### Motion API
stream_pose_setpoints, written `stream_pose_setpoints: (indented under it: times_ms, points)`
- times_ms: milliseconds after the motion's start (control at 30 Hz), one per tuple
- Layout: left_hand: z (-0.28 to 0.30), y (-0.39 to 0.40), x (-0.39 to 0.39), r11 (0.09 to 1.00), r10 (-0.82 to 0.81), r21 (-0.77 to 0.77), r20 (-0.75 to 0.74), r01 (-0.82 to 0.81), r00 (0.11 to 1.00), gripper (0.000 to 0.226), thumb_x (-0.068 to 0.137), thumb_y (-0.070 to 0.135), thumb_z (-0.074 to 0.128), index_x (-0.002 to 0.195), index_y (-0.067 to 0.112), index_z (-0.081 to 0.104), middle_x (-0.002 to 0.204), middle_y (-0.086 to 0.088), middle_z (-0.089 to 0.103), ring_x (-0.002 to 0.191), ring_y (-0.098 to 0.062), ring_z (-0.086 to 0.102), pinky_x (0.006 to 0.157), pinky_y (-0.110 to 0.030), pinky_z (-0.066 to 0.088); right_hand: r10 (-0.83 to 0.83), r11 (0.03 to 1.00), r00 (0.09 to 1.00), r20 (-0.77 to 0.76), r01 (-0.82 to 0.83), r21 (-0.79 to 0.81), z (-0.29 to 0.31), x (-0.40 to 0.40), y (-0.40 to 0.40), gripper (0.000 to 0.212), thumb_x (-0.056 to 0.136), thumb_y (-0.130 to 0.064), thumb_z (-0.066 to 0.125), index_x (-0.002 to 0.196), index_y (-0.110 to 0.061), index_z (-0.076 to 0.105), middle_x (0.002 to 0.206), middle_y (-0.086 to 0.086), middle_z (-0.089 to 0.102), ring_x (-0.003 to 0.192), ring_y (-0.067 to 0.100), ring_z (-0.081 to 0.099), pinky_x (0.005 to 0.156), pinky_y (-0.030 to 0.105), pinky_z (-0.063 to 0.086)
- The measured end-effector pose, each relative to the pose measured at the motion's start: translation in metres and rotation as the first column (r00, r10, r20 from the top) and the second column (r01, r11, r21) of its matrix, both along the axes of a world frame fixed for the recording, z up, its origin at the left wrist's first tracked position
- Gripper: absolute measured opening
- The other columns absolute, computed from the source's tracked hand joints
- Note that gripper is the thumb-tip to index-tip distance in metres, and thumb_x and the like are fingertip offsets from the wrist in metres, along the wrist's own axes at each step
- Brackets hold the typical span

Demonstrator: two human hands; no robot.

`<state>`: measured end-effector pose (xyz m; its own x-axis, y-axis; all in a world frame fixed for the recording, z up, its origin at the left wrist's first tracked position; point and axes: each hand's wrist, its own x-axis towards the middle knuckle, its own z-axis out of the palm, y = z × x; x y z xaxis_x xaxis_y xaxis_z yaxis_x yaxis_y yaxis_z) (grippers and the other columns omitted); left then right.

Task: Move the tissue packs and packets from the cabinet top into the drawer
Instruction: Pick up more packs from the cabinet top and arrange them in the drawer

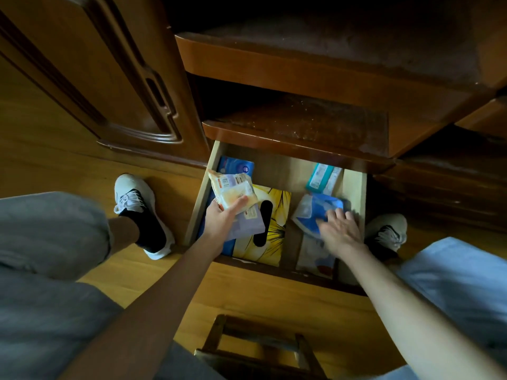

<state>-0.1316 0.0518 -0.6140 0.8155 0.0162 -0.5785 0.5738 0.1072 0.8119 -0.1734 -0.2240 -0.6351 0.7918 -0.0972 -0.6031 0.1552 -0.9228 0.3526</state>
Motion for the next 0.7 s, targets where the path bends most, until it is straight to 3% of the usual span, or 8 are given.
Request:
stream_pose_setpoints:
  times_ms: [67,133,233,300,433,533,633,700]
  points:
    - [0.001,-0.003,-0.001,0.999,-0.032,0.023,0.022,0.031,0.999,0.044,0.088,0.025,0.079,0.128,0.018,0.061,0.119,-0.002,0.072,0.103,-0.012,0.071,0.078,-0.023,0.060,-0.087,0.982,0.995,-0.051,0.094,0.166,0.009,0.010,0.006,0.045,0.088,-0.037,0.064,0.131,-0.025,0.061,0.139,0.008,0.051,0.130,0.030,0.041,0.105,0.044,0.038]
    - [0.002,-0.006,-0.002,0.996,-0.084,0.029,0.055,0.083,0.995,0.049,0.085,0.024,0.082,0.130,0.016,0.062,0.119,-0.003,0.073,0.106,-0.016,0.072,0.084,-0.029,0.061,-0.267,0.856,0.963,0.041,0.217,0.469,0.021,0.020,0.019,0.046,0.088,-0.051,0.063,0.127,-0.027,0.063,0.129,0.000,0.059,0.119,0.024,0.053,0.090,0.036,0.048]
    - [0.005,-0.011,-0.004,0.990,-0.142,0.034,0.129,0.139,0.981,0.046,0.080,0.024,0.085,0.122,0.021,0.065,0.110,0.003,0.077,0.103,-0.013,0.074,0.083,-0.028,0.061,-0.551,0.254,0.790,-0.270,0.467,0.847,0.039,0.039,0.055,0.063,0.082,-0.076,0.056,0.130,-0.035,0.056,0.119,-0.012,0.063,0.108,0.012,0.061,0.078,0.029,0.051]
    - [0.007,-0.011,-0.004,0.987,-0.158,0.050,0.168,0.152,0.973,0.044,0.079,0.029,0.084,0.118,0.026,0.064,0.105,0.010,0.078,0.099,-0.007,0.074,0.077,-0.021,0.059,-0.510,0.045,0.761,-0.401,0.490,0.871,0.042,0.047,0.076,0.066,0.081,-0.076,0.059,0.134,-0.037,0.053,0.117,-0.012,0.066,0.102,0.005,0.065,0.074,0.024,0.056]
    - [-0.002,0.001,-0.002,0.990,-0.115,0.098,0.185,0.098,0.976,0.032,0.090,0.032,0.074,0.118,0.023,0.062,0.113,-0.004,0.075,0.097,-0.012,0.075,0.073,-0.023,0.060,-0.510,-0.049,0.742,-0.435,0.480,0.876,0.029,0.058,0.089,0.033,0.092,-0.043,0.071,0.121,-0.033,0.058,0.102,-0.016,0.070,0.082,-0.010,0.068,0.056,0.010,0.052]
    - [-0.009,0.009,0.001,0.981,-0.076,0.186,0.154,0.047,0.985,0.038,0.099,0.039,0.062,0.125,0.010,0.059,0.109,-0.009,0.074,0.098,-0.022,0.074,0.078,-0.036,0.061,-0.480,-0.202,0.668,-0.569,0.547,0.812,0.016,0.064,0.089,0.022,0.097,-0.025,0.067,0.118,-0.023,0.062,0.108,-0.002,0.073,0.088,0.004,0.074,0.066,0.020,0.058]
    - [-0.014,0.019,0.004,0.947,-0.043,0.320,0.167,-0.013,0.985,0.033,0.099,0.044,0.061,0.114,0.015,0.064,0.095,0.002,0.075,0.082,-0.004,0.073,0.061,-0.020,0.056,-0.494,-0.377,0.573,-0.653,0.536,0.755,0.003,0.078,0.087,0.024,0.101,-0.016,0.059,0.125,-0.014,0.058,0.118,0.006,0.070,0.093,0.018,0.076,0.074,0.030,0.062]
    - [-0.012,0.024,0.006,0.926,0.001,0.371,0.179,-0.069,0.984,0.034,0.095,0.054,0.063,0.109,0.022,0.065,0.092,0.008,0.074,0.079,0.003,0.071,0.059,-0.017,0.054,-0.600,-0.394,0.506,-0.620,0.487,0.779,-0.006,0.091,0.083,0.027,0.103,-0.021,0.057,0.129,-0.016,0.055,0.124,0.007,0.067,0.096,0.024,0.074,0.079,0.037,0.063]
